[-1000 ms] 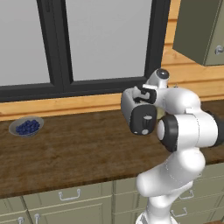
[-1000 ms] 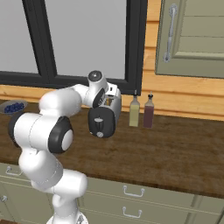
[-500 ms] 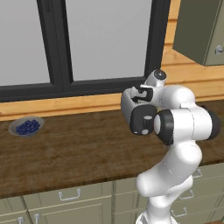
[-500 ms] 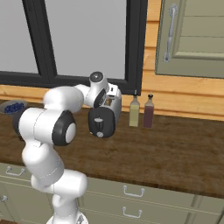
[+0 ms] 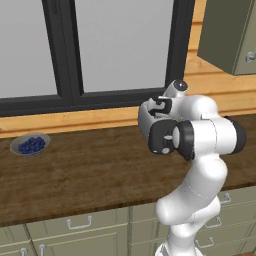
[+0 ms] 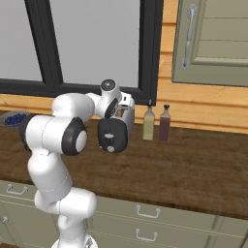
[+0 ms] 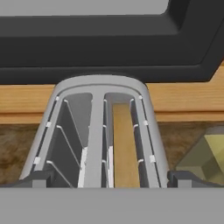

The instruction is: Start the toaster. Once the lever pops up, take the bread to the plate on the dining counter.

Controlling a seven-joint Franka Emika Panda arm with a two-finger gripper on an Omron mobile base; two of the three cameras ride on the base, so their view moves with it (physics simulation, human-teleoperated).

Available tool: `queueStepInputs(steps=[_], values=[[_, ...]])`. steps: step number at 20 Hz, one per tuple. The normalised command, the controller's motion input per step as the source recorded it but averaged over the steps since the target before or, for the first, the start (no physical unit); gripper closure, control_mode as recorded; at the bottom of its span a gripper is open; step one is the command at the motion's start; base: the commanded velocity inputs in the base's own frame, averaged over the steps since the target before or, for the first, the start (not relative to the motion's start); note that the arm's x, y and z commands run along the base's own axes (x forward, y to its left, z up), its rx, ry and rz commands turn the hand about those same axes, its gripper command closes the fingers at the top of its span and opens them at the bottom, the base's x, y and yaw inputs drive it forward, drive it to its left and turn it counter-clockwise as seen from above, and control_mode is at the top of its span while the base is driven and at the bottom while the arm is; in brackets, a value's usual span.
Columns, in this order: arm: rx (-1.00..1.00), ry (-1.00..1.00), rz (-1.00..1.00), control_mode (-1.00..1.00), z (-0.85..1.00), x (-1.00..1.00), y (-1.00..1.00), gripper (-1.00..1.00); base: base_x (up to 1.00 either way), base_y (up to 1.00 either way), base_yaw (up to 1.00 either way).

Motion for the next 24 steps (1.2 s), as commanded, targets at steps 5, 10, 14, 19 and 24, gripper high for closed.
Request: queueStepInputs(steps=[5, 10, 14, 19, 24], values=[[0.0, 0.0, 0.0, -1.0, -0.02, 0.05, 0.0, 1.0, 0.0, 0.0, 0.0], [0.0, -0.01, 0.0, -1.0, 0.0, 0.0, -0.07, 1.0, 0.0, 0.0, 0.0], [-0.01, -0.06, -0.01, -1.0, 0.0, 0.05, 0.0, 1.0, 0.0, 0.0, 0.0], [0.0, -0.16, -0.09, -1.0, 0.14, 0.02, 0.0, 1.0, 0.0, 0.0, 0.0], [0.0, -0.29, -0.14, -1.0, 0.7, 0.0, 0.0, 1.0, 0.0, 0.0, 0.0]])
